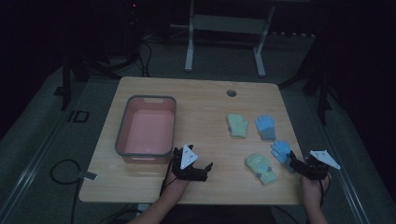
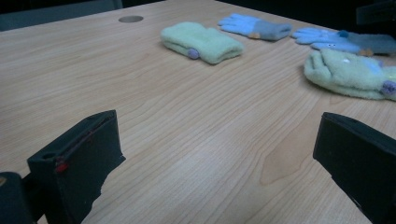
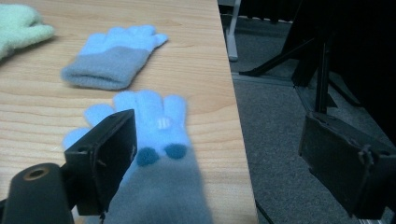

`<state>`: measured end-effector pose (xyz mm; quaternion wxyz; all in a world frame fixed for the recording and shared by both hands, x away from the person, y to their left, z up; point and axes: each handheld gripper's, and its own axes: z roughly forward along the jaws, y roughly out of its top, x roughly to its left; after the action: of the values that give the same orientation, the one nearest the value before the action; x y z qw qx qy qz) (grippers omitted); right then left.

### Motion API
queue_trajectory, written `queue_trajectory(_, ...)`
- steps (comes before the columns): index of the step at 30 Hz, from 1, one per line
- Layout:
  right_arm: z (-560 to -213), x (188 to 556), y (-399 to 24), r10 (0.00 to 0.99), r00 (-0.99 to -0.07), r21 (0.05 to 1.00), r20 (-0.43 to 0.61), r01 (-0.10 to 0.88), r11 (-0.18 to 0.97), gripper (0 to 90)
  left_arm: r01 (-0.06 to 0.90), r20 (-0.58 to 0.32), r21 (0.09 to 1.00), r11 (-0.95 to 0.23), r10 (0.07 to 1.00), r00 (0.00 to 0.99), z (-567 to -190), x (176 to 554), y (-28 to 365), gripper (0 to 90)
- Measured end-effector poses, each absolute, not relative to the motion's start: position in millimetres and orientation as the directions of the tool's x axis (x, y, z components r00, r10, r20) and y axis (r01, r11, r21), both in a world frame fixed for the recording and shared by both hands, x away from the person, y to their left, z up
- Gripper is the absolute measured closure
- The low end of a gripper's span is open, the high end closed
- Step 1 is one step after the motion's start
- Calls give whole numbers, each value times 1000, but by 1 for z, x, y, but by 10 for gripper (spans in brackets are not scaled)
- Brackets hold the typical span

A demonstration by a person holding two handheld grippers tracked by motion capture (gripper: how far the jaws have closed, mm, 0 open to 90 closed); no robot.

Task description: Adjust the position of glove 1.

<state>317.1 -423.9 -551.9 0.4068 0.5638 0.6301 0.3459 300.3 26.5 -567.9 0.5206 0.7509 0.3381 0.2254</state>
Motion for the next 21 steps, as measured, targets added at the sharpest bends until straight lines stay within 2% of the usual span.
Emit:
queue_trajectory(15,-552,320,-427,995,9,882,-97,463,82,130,258,-8,941,-219,747,665,-568,298,27,13)
queue_trajectory(21,-552,322,-425,994,-10,868,-108,487,100,126,254,7,942,-220,769,639,-568,298,26,13)
